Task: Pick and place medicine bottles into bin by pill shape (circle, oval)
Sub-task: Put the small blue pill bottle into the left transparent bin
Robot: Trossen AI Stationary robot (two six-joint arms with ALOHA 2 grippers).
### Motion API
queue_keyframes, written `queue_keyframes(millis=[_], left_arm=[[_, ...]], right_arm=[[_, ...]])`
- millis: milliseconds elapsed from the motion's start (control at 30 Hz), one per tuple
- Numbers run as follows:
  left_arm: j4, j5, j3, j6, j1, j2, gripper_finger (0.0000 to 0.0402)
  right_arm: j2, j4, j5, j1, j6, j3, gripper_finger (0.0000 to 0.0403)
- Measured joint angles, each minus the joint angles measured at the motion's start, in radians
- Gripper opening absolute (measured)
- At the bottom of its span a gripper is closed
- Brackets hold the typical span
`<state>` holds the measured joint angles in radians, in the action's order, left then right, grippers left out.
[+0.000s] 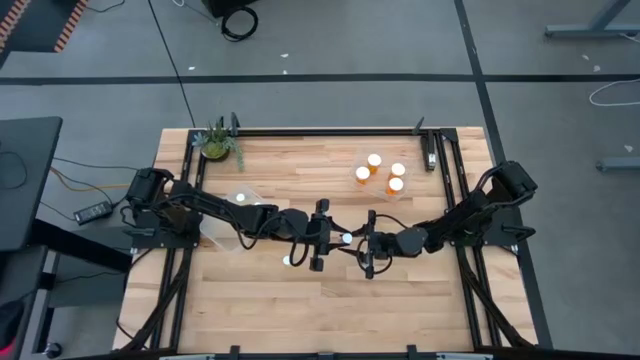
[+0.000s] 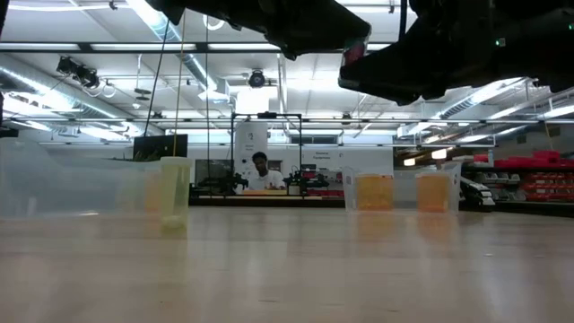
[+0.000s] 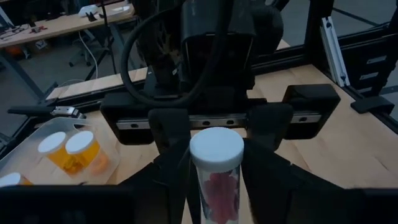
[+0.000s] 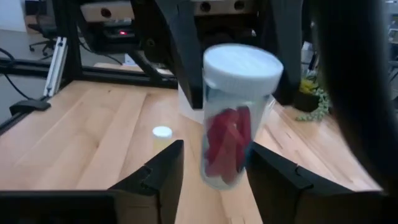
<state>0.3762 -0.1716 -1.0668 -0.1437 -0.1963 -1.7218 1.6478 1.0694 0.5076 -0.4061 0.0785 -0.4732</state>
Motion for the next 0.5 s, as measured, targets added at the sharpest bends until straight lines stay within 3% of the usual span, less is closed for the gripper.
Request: queue_keyframes(millis=[267, 500], left_arm=[[0.008, 0.002, 0.000, -0.001, 0.000, 0.000, 0.0136], [0.008, 0.000, 0.000, -0.003, 0.000, 0.000, 0.0149]], right_arm=[[0.000, -0.005, 0.000, 0.005, -0.005, 0.000, 0.0129], [0.000, -0.005, 0.015, 0.006, -0.001, 0.000, 0.0119]])
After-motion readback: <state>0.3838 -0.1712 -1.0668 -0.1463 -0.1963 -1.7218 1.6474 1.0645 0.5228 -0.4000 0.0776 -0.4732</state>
